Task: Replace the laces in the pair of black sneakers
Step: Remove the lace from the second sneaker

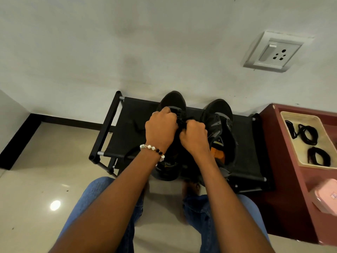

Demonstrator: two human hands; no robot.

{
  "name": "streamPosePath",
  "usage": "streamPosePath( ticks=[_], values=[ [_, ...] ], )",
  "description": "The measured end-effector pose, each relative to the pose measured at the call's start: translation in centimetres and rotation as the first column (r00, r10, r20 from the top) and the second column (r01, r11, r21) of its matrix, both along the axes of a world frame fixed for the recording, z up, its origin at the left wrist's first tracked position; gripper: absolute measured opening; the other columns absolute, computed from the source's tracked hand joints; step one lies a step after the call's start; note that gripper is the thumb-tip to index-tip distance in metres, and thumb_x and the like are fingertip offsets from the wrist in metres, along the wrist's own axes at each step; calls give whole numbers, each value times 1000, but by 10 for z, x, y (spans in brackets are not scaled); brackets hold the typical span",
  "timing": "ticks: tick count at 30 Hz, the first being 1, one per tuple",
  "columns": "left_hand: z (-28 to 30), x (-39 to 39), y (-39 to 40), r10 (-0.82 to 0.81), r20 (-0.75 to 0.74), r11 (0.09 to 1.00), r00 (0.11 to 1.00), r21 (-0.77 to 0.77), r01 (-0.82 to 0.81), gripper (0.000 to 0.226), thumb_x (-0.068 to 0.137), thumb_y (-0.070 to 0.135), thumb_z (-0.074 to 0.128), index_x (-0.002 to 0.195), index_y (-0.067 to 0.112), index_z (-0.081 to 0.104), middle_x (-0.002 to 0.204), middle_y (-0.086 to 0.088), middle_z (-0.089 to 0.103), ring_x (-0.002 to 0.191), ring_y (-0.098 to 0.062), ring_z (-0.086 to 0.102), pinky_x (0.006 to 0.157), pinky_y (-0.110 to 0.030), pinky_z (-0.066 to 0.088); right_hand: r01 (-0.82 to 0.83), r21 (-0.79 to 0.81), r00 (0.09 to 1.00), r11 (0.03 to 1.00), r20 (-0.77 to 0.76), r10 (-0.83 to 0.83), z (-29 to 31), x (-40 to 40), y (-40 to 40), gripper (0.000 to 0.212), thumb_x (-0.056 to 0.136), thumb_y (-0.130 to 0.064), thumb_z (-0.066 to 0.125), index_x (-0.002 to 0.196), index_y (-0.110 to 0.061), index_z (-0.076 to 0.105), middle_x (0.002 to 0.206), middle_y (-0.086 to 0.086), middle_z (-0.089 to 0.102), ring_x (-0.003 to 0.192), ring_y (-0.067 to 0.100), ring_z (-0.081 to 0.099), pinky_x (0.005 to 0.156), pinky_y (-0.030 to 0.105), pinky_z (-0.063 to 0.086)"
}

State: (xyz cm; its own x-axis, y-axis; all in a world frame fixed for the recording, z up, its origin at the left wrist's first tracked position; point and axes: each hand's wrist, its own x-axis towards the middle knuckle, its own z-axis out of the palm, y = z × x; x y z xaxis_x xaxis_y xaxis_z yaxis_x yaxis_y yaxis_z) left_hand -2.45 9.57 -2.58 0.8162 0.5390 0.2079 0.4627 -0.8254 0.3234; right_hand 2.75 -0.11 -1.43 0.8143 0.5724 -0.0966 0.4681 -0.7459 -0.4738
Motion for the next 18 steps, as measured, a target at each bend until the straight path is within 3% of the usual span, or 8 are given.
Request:
streamPosePath(
  ticks=[4,7,11,14,16,18],
  values=[
    [0,5,0,31,37,999,999,43,-32,16,94,27,58,103,16,66,107,-1,61,83,-24,61,58,-29,39,-40,4,998,999,39,39,-2,-1,0,15,89,-7,48,93,4,59,97,21,62,89,39,58,71,40,43],
    [-3,7,0,12,44,995,999,100,-16,15,95,22,56,103,16,67,100,-3,64,65,-21,54,52,-29,33,-49,-1,997,999,64,49,-3,-1,1,16,91,-7,47,96,3,58,100,21,61,89,38,58,70,38,41],
    [-6,7,1,57,149,998,987,28,-62,11,90,22,61,88,15,69,81,-1,65,57,-20,58,47,-20,19,-23,17,997,1000,71,22,-7,-2,2,16,91,-8,46,94,2,58,100,20,60,89,40,58,68,37,38],
    [-2,4,4,284,232,940,930,-258,-222,10,88,28,62,83,22,68,75,7,64,65,-12,58,48,-19,27,10,31,998,999,67,-12,-10,-2,2,16,93,-10,45,91,1,56,98,20,58,87,41,58,67,38,38],
    [-1,4,13,457,175,783,872,-544,-301,9,86,31,64,84,24,70,80,11,67,74,-10,60,61,-23,43,24,35,997,999,77,-26,-11,-3,3,17,95,-12,46,93,1,56,99,20,58,88,40,58,66,36,37],
    [-1,2,21,527,103,609,844,-738,-290,7,83,31,67,82,25,72,81,10,70,80,-11,65,75,-31,54,35,43,994,998,97,-39,-13,-5,3,19,96,-14,46,97,2,58,101,19,58,89,38,59,66,34,35]
  ],
)
